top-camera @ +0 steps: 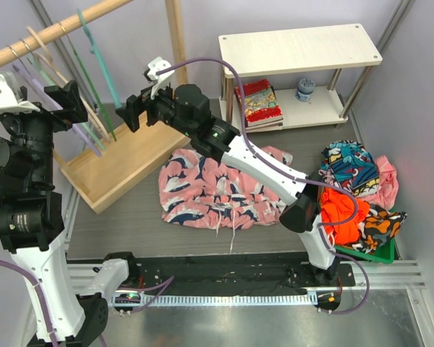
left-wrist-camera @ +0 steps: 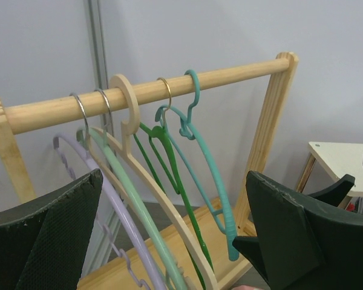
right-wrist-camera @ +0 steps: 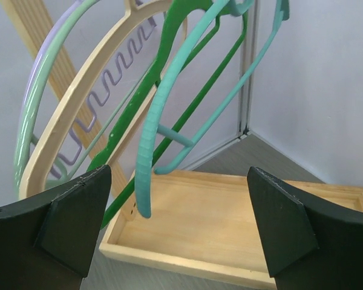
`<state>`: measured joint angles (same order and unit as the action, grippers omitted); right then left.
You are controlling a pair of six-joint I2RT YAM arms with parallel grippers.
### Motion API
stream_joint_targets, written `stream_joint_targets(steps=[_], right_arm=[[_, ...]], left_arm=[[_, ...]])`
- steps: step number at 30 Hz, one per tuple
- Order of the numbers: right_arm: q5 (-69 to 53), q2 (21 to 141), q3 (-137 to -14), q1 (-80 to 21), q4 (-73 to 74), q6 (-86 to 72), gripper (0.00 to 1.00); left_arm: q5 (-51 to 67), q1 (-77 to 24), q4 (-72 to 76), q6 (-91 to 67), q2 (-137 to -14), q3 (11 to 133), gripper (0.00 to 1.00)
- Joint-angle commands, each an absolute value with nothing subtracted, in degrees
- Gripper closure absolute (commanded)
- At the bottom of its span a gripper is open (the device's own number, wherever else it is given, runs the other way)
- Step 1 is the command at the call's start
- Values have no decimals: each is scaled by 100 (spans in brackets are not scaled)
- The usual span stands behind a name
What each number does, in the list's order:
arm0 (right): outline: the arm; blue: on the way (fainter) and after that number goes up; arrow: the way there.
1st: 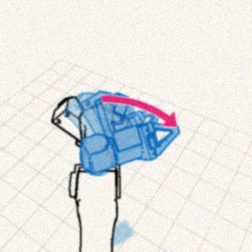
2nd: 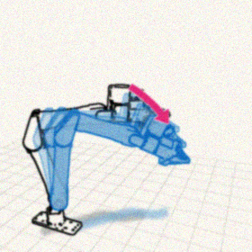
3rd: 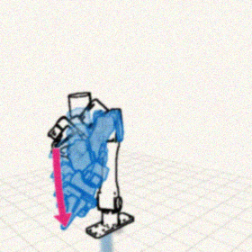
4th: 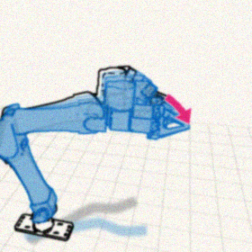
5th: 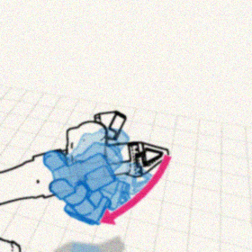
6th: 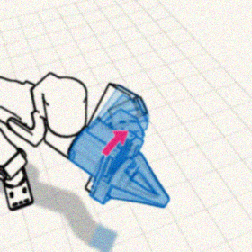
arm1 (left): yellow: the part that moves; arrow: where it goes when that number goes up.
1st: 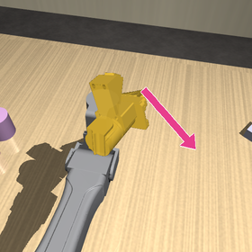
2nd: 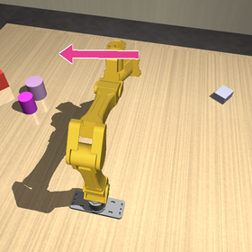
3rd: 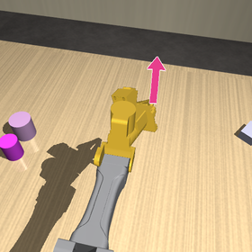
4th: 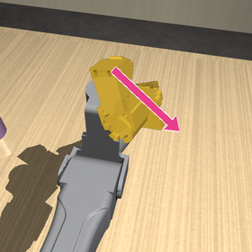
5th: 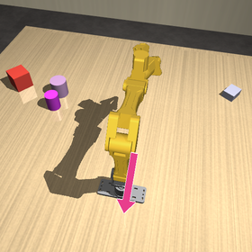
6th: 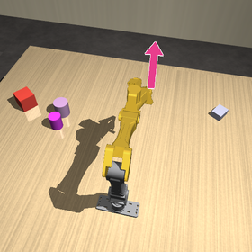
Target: Place the shorts on the hanger
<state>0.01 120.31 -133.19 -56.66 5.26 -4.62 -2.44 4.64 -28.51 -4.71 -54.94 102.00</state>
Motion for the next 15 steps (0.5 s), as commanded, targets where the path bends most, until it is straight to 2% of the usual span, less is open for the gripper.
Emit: stream_joint_targets(steps=[1, 15], right_arm=[[579, 12216, -13746, -5722, -193, -308, 0], [677, 12691, -13922, -5774, -387, -150, 13]], left_arm=[[-88, 518, -2575, -685, -5458, 10072, 0], [-70, 641, -2549, -721, -5370, 9879, 0]])
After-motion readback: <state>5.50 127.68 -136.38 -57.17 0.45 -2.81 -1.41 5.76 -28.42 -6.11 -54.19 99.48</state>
